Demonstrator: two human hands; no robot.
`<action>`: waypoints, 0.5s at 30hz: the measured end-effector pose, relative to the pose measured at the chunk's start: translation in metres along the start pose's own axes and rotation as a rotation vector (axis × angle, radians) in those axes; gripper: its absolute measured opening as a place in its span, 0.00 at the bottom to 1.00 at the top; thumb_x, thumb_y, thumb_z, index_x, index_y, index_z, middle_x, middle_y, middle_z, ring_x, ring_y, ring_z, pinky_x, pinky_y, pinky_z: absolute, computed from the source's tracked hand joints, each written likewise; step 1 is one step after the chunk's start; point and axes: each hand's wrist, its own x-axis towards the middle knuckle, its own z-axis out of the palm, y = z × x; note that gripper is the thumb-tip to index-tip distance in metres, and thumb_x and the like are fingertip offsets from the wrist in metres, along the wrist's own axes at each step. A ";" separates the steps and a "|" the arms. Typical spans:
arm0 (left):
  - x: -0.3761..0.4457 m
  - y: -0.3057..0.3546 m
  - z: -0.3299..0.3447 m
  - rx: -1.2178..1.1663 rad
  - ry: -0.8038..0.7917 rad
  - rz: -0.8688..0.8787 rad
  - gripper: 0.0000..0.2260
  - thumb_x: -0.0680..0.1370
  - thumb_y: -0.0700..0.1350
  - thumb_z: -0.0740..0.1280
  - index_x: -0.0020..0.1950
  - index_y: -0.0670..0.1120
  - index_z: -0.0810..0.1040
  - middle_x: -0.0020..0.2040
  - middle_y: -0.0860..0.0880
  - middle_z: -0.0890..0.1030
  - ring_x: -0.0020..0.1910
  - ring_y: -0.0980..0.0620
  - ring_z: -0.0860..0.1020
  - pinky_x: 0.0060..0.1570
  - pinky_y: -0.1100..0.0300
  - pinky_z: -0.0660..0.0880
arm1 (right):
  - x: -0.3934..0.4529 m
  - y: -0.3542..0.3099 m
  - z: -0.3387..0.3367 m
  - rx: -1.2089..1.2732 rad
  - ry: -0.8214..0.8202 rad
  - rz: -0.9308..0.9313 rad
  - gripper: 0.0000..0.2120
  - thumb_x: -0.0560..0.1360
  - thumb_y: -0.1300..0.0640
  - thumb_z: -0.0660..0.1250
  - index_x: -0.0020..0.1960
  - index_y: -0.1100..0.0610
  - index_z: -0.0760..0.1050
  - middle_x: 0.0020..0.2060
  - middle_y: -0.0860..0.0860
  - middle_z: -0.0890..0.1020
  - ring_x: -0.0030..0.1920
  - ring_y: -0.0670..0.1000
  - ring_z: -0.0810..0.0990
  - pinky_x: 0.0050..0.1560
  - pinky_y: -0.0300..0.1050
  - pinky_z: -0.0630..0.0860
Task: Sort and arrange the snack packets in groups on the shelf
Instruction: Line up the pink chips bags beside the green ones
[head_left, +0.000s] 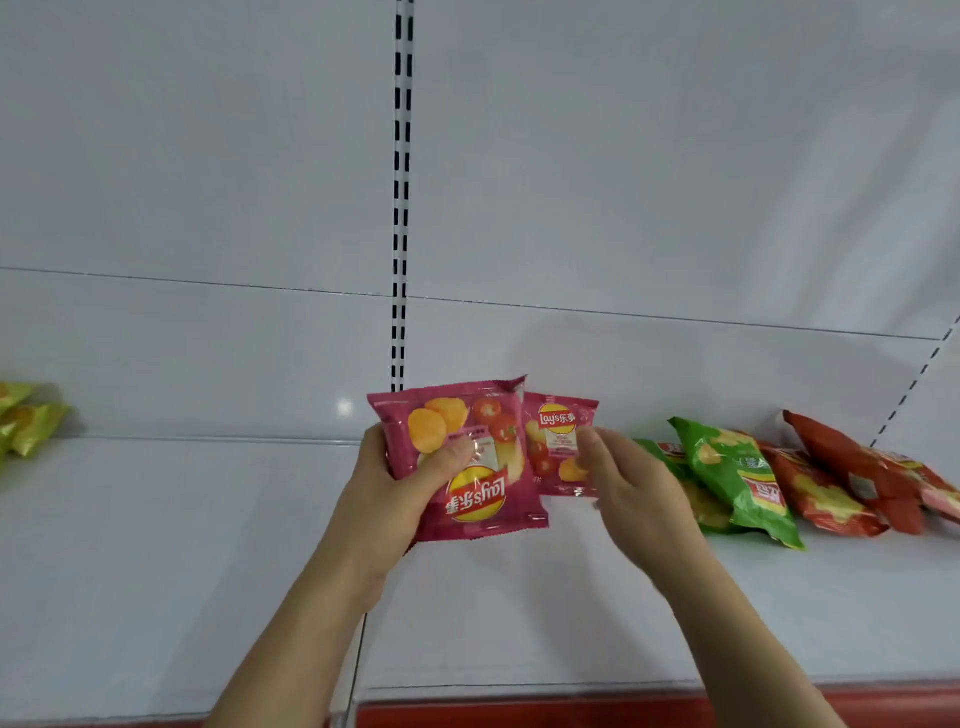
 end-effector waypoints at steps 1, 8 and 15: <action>0.000 -0.001 -0.001 0.009 0.018 0.005 0.35 0.63 0.59 0.83 0.66 0.55 0.75 0.56 0.54 0.86 0.51 0.51 0.87 0.53 0.48 0.84 | 0.013 0.004 -0.001 -0.120 0.045 0.069 0.33 0.77 0.31 0.56 0.71 0.53 0.71 0.59 0.48 0.82 0.60 0.52 0.79 0.59 0.49 0.74; -0.004 -0.001 -0.002 -0.035 0.110 -0.016 0.39 0.59 0.62 0.83 0.66 0.56 0.74 0.57 0.53 0.86 0.51 0.51 0.87 0.52 0.47 0.84 | 0.069 0.022 0.024 -0.278 -0.085 0.241 0.29 0.73 0.33 0.67 0.54 0.56 0.63 0.49 0.54 0.78 0.50 0.58 0.78 0.48 0.49 0.74; -0.019 0.011 -0.019 -0.154 0.098 -0.022 0.28 0.68 0.57 0.79 0.65 0.53 0.79 0.56 0.48 0.87 0.52 0.49 0.87 0.46 0.51 0.84 | 0.049 0.014 0.022 0.102 -0.052 0.109 0.19 0.70 0.44 0.77 0.55 0.48 0.74 0.45 0.44 0.83 0.44 0.46 0.83 0.48 0.52 0.82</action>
